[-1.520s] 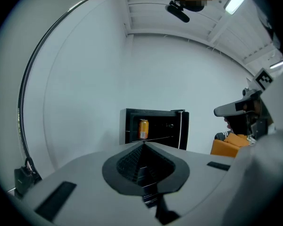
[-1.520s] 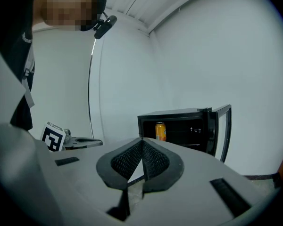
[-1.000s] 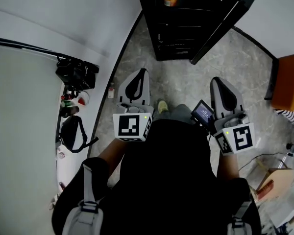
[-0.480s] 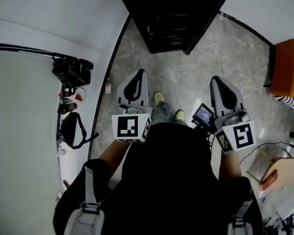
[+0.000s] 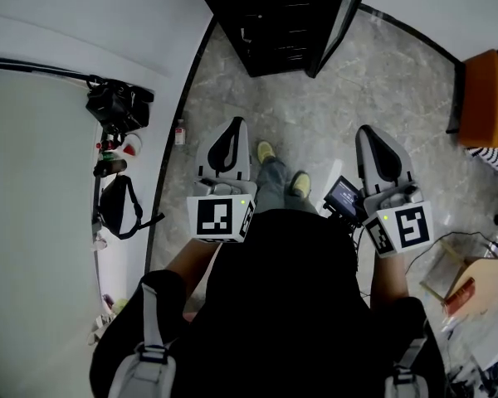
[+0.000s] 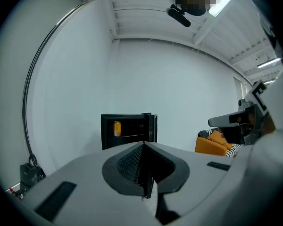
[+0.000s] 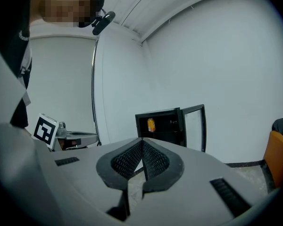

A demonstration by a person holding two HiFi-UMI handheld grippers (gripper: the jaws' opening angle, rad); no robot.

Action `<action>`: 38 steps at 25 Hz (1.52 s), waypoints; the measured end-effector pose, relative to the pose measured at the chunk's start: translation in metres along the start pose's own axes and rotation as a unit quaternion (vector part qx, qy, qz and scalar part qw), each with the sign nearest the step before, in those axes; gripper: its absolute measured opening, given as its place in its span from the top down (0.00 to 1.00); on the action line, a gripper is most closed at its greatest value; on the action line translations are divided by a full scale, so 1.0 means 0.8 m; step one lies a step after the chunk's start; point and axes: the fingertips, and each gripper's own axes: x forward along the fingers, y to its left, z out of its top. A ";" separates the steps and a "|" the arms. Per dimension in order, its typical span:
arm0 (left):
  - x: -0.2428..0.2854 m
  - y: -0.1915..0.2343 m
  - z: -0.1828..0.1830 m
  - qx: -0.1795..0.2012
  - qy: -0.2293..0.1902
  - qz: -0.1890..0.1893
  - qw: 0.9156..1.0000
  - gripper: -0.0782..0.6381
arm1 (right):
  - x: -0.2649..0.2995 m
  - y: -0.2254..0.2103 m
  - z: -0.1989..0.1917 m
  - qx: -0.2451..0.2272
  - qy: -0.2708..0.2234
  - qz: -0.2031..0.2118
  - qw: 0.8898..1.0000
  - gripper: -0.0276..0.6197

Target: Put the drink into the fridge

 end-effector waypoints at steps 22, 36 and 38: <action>-0.078 -0.057 0.025 -0.002 -0.036 0.013 0.999 0.87 | -0.088 0.009 -0.013 -0.047 0.013 -0.010 0.999 0.94; -0.077 -0.037 0.033 -0.006 -0.054 0.030 0.998 0.87 | -0.069 0.008 0.004 -0.053 -0.011 0.000 0.999 0.94; -0.077 -0.035 0.034 -0.007 -0.055 0.032 0.998 0.87 | -0.066 0.011 0.009 -0.045 -0.024 0.009 0.999 0.94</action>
